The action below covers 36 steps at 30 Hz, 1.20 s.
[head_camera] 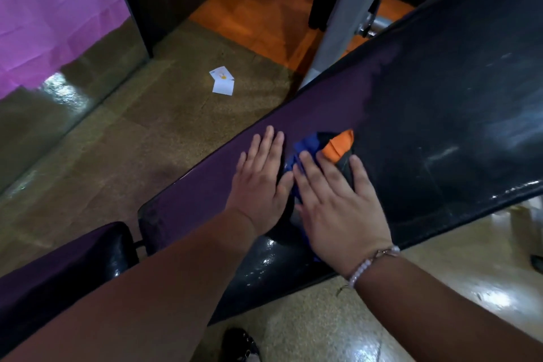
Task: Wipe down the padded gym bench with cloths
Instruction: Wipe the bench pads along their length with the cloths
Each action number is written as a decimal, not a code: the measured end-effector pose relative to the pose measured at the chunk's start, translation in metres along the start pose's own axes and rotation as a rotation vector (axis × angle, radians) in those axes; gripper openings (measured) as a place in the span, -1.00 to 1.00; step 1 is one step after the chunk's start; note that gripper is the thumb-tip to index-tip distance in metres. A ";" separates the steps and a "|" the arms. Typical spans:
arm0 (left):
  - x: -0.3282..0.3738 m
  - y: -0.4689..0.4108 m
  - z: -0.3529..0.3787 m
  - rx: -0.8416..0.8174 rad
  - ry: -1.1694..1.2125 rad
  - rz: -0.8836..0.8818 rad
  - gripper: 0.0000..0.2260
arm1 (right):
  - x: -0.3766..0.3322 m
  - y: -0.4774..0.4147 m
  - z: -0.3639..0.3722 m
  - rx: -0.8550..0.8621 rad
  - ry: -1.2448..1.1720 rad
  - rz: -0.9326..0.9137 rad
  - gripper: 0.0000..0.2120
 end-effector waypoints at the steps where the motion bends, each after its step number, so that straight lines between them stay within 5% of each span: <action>1: -0.003 0.001 0.000 -0.025 -0.007 0.002 -0.41 | 0.003 0.003 0.000 -0.004 -0.002 -0.016 -0.50; 4: -0.005 -0.001 -0.004 -0.069 0.046 0.000 -0.44 | 0.036 0.001 -0.009 0.029 0.041 0.017 -0.51; 9: -0.007 -0.001 -0.008 -0.102 0.024 0.008 -0.46 | 0.105 -0.014 -0.041 0.133 0.008 0.413 -0.51; 11: -0.008 -0.001 -0.008 -0.105 0.004 0.012 -0.45 | 0.096 -0.017 -0.040 0.148 -0.011 0.442 -0.50; 19: -0.009 -0.001 -0.006 -0.106 -0.049 0.008 -0.39 | 0.009 0.024 0.005 0.030 0.039 0.067 -0.46; 24: -0.011 -0.002 -0.005 -0.136 -0.081 0.016 -0.43 | 0.028 0.047 0.006 -0.012 0.098 -0.145 -0.51; 31: -0.011 -0.003 -0.008 -0.170 -0.120 -0.019 -0.40 | 0.178 0.021 -0.059 0.138 0.050 0.452 -0.52; 34: -0.011 -0.002 -0.008 -0.165 -0.136 -0.023 -0.41 | 0.165 0.006 -0.063 0.172 -0.018 0.613 -0.51; 36: -0.012 -0.001 -0.008 -0.161 -0.136 -0.025 -0.42 | 0.128 0.000 -0.052 0.151 -0.007 0.530 -0.48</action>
Point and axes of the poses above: each hand's wrist, its own y-axis away from the middle knuckle, its own z-axis out of the palm, x = y × z, the point moved 2 cm from there along -y, towards the middle knuckle, and after that the axes turned 6 degrees about -x, right-handed, at the moved point
